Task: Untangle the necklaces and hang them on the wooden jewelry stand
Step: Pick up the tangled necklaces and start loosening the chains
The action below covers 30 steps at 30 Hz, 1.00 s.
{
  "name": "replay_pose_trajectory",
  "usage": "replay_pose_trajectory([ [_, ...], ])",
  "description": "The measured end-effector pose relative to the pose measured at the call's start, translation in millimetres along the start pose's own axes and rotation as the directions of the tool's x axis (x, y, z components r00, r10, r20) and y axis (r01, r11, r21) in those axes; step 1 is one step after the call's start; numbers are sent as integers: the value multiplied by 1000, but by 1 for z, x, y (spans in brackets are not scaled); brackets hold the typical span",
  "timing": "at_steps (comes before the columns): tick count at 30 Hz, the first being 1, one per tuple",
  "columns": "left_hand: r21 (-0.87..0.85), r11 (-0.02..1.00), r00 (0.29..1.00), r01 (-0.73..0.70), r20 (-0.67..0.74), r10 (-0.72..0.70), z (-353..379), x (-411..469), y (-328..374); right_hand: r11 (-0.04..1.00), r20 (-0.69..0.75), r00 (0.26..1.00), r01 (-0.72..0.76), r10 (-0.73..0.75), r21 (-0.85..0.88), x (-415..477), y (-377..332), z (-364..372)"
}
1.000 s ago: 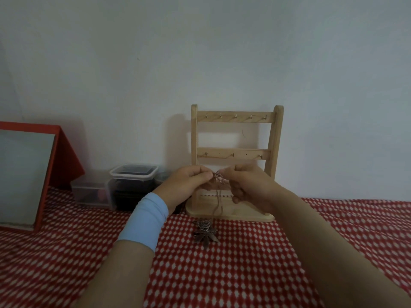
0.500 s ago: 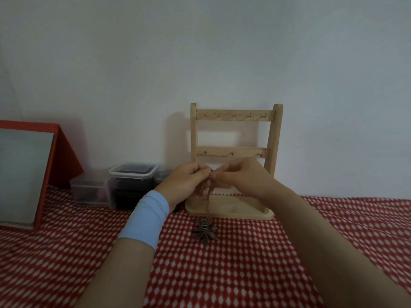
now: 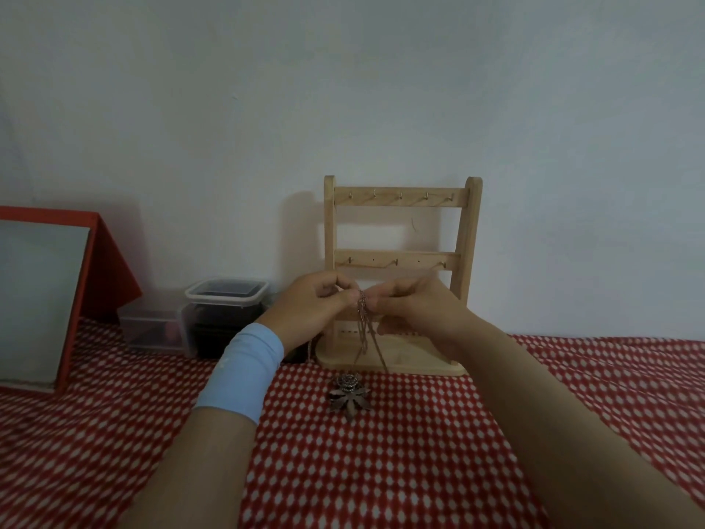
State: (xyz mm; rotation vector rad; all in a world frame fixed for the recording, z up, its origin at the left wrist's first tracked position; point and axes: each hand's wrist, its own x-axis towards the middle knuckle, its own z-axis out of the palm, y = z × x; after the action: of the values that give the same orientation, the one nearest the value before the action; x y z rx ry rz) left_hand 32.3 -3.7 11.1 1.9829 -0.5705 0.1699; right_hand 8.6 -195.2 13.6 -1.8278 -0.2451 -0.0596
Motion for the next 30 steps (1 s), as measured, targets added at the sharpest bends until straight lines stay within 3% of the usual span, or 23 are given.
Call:
replay_pose_trajectory([
  [6, 111, 990, 995, -92, -32, 96, 3, 3, 0, 999, 73, 997, -13, 16, -48, -1, 1, 0],
  [11, 26, 996, 995, 86, 53, -87, 5, 3, -2, 993, 54, 998, -2, 8, -120, -1, -2, -4],
  [14, -197, 955, 974, 221, 87, -207, 10, 7, -1, 983, 135, 991, 10, 15, -182, -1, 0, -6],
  [17, -410, 887, 977, 212, 92, -191, 10, 9, -1, 970, 172, 985, 15, 27, -243, -2, 2, -7],
  [20, -482, 858, 981, 177, 155, -115, 4, 0, -1, 1000, 177, 984, -4, 7, -16, 0, 4, -7],
  [22, -507, 838, 975, 202, 184, -124, -1, -2, 0, 999, 131, 991, 6, -11, 37, 3, 5, -7],
  [26, -377, 904, 979, 203, 108, -174, -14, -3, 9, 985, 17, 995, 96, -95, -143, 3, 5, -7],
  [30, 104, 987, 992, 123, -29, -121, -24, -7, 15, 957, -18, 996, 83, -91, -278, 5, 8, -7],
])
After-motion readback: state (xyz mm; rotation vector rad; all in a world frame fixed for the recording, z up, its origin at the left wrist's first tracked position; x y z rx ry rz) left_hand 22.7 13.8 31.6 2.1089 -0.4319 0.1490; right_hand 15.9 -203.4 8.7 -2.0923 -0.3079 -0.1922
